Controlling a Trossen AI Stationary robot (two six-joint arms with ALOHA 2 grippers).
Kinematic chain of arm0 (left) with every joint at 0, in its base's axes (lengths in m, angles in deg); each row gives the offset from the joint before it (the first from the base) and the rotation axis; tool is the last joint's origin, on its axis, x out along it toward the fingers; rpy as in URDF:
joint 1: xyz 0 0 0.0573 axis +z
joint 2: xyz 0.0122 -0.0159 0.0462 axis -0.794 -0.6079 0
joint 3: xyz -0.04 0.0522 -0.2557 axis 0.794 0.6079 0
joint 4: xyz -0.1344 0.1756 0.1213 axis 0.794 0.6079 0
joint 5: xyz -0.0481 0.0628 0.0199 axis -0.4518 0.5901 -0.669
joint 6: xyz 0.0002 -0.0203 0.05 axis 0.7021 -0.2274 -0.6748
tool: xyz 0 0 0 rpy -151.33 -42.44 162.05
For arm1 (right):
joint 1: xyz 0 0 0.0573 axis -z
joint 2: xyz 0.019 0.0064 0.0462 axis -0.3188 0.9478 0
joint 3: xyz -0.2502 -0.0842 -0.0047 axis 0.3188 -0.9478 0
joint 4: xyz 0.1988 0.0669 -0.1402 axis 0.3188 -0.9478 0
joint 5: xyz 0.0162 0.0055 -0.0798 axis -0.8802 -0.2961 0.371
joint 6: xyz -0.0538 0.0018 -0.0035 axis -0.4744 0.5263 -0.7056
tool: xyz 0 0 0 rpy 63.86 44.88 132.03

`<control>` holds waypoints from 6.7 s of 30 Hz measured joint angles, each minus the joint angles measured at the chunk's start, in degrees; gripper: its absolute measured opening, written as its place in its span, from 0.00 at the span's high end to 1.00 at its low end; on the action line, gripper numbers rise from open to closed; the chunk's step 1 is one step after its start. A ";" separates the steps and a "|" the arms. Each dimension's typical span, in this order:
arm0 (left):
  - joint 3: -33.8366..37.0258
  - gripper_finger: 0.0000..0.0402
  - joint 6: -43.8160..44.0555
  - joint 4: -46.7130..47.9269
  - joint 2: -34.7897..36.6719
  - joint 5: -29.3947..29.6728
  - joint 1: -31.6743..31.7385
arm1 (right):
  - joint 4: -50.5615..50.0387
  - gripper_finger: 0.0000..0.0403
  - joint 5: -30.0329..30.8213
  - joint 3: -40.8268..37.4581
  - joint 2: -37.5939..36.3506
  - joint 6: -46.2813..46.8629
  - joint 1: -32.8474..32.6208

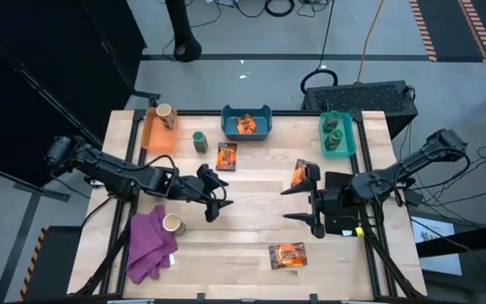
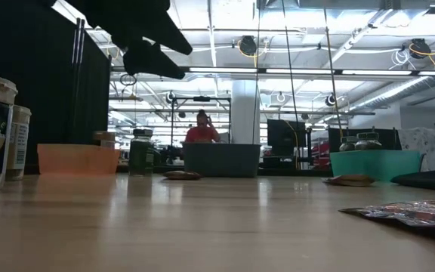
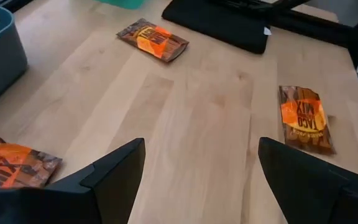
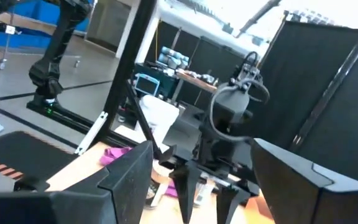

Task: Sort spices by type
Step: Put the top left orange seasoning into the dark blue bin

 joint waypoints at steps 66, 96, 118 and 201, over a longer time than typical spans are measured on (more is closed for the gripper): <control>-19.39 0.21 -34.18 27.76 -26.74 1.09 19.27 | -13.76 0.37 37.66 0.09 -11.05 8.79 2.56; -10.35 0.23 -34.60 16.80 -27.04 -4.25 25.29 | -14.24 0.37 37.62 0.04 -11.05 8.29 2.56; -10.23 0.84 -34.52 16.19 -27.23 -4.09 24.74 | -14.29 0.37 37.62 0.04 -11.05 8.18 2.56; -26.29 0.92 -48.09 13.78 -27.28 -8.15 40.35 | -14.59 0.37 37.46 0.04 -11.05 3.63 7.85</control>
